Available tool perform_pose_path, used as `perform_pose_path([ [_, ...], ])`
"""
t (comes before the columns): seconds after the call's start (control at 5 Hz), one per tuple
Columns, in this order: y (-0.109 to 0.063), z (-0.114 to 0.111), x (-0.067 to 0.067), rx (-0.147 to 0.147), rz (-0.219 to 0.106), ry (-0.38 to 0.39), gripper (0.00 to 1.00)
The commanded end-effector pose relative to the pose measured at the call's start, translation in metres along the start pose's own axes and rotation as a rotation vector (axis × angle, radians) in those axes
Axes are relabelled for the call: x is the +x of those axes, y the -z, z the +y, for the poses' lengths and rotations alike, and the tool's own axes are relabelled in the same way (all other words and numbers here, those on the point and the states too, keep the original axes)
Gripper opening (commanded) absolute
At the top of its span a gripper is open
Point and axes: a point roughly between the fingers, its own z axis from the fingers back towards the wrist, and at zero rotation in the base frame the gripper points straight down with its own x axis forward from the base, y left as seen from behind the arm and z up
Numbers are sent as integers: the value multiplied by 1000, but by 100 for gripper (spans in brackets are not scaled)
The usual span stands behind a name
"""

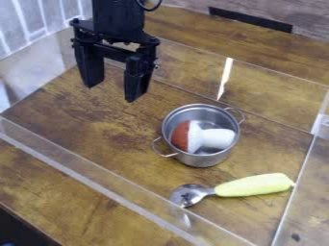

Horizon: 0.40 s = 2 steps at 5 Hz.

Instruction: Remove the mushroom from the silver pot and put it on the table

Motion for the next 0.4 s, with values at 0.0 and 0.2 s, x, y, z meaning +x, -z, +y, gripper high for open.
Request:
perform_pose_path([
  [0.0, 11, -3, -1, -3, 28, -18, 100],
  [0.2, 18, -12, 6, -7, 31, -86, 100],
])
